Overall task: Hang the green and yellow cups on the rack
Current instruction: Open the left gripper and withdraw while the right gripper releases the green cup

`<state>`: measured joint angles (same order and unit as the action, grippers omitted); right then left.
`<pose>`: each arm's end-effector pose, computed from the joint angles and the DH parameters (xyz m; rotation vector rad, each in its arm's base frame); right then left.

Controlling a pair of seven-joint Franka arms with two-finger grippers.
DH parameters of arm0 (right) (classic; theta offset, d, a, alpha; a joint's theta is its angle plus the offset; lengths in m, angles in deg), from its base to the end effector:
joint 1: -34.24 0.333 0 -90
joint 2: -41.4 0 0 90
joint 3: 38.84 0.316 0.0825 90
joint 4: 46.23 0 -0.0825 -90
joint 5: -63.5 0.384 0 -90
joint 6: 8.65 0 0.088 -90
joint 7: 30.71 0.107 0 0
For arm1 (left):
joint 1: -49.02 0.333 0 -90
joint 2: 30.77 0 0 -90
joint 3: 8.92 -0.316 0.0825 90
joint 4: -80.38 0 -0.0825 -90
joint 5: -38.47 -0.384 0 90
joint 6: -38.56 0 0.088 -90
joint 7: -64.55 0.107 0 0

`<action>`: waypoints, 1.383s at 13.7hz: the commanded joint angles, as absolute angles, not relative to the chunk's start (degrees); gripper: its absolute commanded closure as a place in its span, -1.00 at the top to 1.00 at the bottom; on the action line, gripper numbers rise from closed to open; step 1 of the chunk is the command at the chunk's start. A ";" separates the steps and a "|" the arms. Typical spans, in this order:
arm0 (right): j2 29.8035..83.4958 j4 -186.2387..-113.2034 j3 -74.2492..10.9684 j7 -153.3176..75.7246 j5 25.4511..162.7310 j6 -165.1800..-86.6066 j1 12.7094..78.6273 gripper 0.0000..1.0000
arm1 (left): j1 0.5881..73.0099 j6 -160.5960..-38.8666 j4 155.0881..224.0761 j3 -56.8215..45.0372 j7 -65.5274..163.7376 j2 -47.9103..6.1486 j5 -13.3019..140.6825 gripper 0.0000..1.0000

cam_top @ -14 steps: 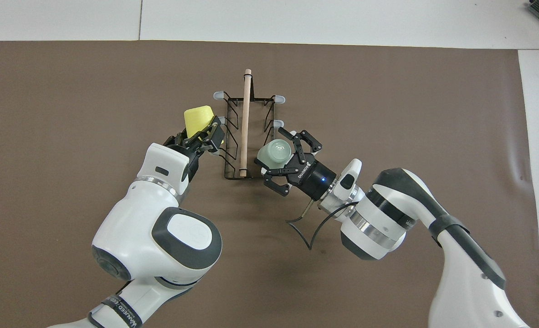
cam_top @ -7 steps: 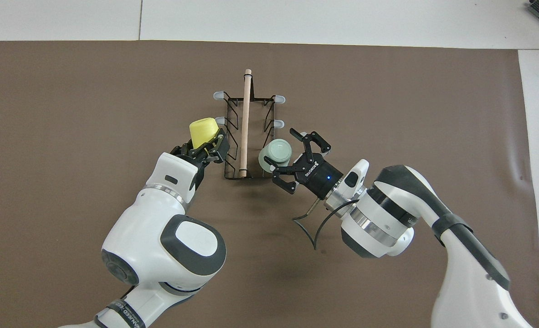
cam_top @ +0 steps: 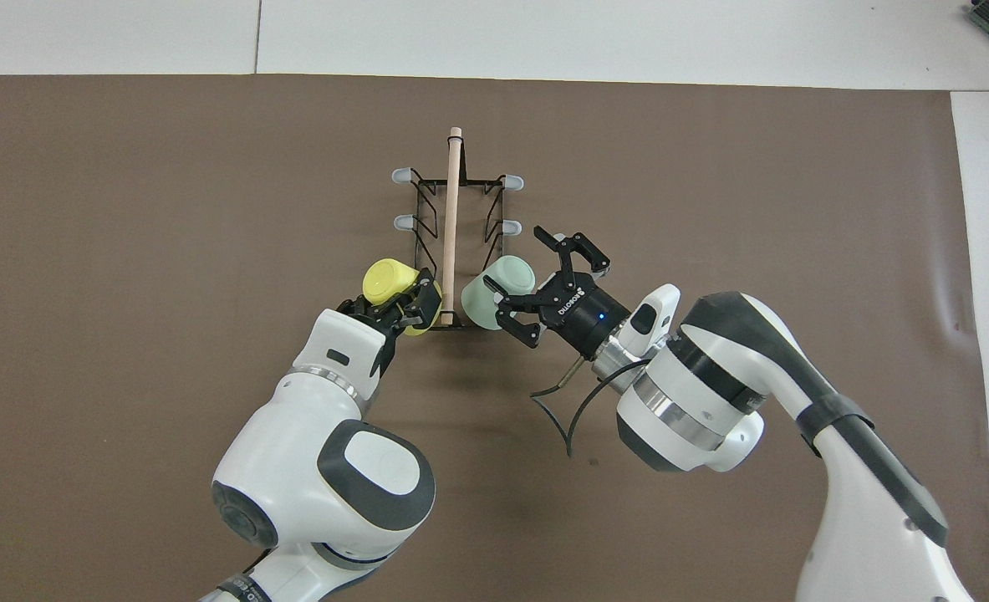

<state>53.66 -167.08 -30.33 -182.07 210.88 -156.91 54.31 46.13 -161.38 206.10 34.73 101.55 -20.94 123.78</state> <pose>0.5095 0.2645 0.3179 -2.0019 -0.7198 -1.4850 0.4487 -0.2859 0.3802 2.4923 0.3041 0.9663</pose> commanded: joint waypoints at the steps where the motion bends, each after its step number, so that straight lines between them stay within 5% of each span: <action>1: 50.81 -166.73 -28.74 -180.84 216.52 -162.17 54.11 0.98 | 45.50 -162.09 206.51 34.59 102.16 -21.98 125.65 0.19; 2: 50.10 -166.47 -28.21 -179.44 216.52 -164.11 54.11 0.98 | 45.59 -162.00 206.51 34.59 102.43 -22.06 125.65 0.84; 3: 49.58 -165.86 -27.68 -178.12 216.52 -166.65 54.11 0.98 | 45.68 -162.00 206.51 34.59 102.43 -22.15 125.65 0.99; 10: 46.06 -160.84 -24.69 -174.41 212.22 -184.68 53.76 0.98 | 46.29 -161.30 204.40 34.06 102.95 -22.15 125.57 1.00; 19: 46.06 -160.93 -24.78 -174.67 197.36 -184.16 51.73 1.00 | 48.31 -141.13 199.30 20.38 104.01 -23.64 121.36 1.00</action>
